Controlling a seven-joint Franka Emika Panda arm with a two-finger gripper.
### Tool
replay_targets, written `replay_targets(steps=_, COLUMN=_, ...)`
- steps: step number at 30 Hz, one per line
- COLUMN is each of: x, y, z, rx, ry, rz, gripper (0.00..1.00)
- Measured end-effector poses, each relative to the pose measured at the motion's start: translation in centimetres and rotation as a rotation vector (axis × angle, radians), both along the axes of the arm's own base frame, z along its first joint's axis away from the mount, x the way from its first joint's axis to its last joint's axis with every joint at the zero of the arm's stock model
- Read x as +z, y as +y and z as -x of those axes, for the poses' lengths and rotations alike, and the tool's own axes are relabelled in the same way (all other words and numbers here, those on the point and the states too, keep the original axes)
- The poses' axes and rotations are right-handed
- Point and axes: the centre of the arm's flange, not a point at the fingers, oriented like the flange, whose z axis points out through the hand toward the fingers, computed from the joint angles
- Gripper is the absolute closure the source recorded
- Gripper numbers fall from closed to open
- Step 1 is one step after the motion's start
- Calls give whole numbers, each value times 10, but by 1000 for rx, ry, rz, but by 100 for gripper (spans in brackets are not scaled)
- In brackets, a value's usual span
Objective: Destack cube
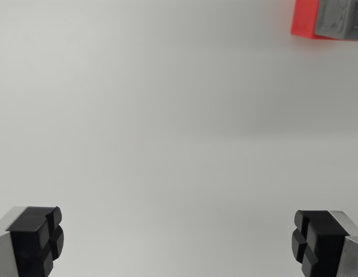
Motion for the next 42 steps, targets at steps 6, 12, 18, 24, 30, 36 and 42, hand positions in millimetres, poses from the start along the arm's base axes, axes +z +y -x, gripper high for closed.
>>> replay_targets(steps=6, x=-7, y=-9, z=-3, rx=0, ry=-6, rz=-2, gripper=0)
replay_targets(steps=12, x=-16, y=-23, z=-7, rx=-1, ry=-15, rz=-5, gripper=0)
replay_targets(steps=18, x=-26, y=-37, z=-11, rx=-2, ry=-25, rz=-9, gripper=0)
replay_targets(steps=24, x=-37, y=-53, z=-17, rx=-2, ry=-38, rz=-12, gripper=0)
replay_targets(steps=30, x=-49, y=-70, z=-22, rx=-4, ry=-49, rz=-16, gripper=0)
replay_targets(steps=36, x=-62, y=-89, z=-28, rx=-5, ry=-63, rz=-21, gripper=0)
replay_targets(steps=42, x=-75, y=-108, z=-34, rx=-5, ry=-77, rz=-26, gripper=0)
